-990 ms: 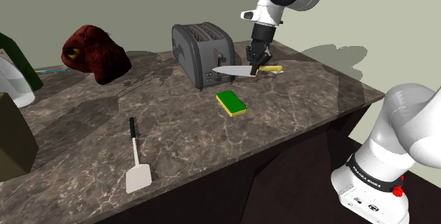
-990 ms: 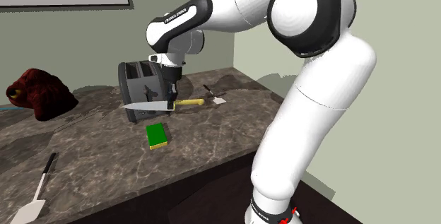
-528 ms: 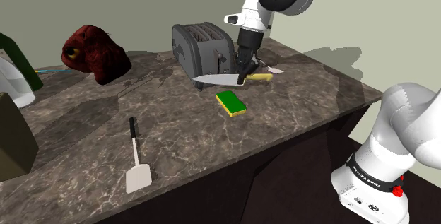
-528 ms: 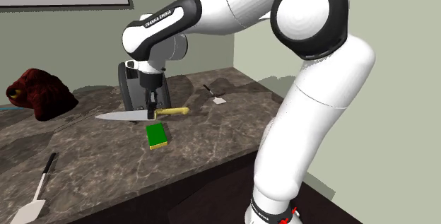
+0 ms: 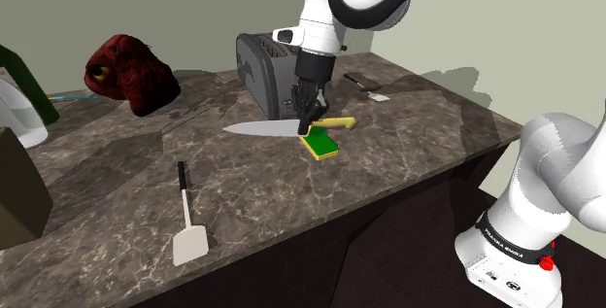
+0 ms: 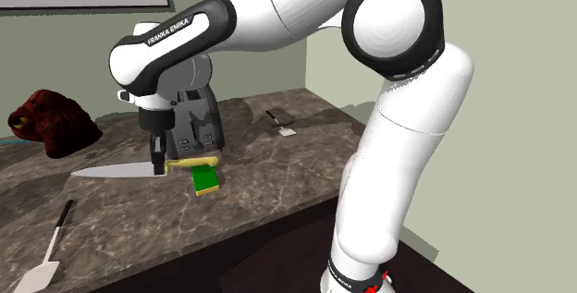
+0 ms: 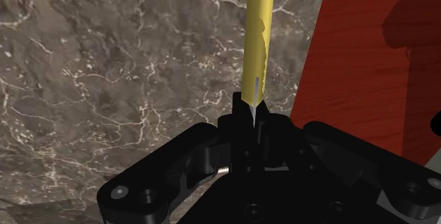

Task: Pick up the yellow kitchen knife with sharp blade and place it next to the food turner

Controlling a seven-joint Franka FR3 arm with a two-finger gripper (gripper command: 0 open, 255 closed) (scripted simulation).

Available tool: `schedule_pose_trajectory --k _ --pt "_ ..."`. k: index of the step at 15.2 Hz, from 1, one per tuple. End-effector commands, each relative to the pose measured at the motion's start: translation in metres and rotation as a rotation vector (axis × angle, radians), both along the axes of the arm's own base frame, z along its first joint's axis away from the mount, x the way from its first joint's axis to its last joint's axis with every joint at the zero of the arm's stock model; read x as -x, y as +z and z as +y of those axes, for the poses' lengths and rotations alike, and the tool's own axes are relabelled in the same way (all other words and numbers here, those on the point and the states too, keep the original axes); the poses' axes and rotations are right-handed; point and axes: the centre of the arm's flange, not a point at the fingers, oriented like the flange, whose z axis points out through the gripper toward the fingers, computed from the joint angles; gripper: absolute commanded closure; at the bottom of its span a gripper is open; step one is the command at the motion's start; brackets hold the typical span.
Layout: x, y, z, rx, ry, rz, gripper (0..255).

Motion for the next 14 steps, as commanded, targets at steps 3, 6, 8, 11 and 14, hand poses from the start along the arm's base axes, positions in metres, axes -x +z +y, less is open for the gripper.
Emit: schedule_pose_trajectory --k 3,6,8,11,14 --pt "0.009 0.002 0.052 0.0 -0.002 0.0 255" --pt "0.016 0.002 0.091 0.0 -0.002 0.0 255" --pt "0.019 0.002 0.11 0.0 -0.002 0.0 255" --pt "0.019 -0.014 0.11 0.0 -0.002 0.0 255" --pt "0.019 -0.03 0.11 0.0 -0.002 0.0 255"
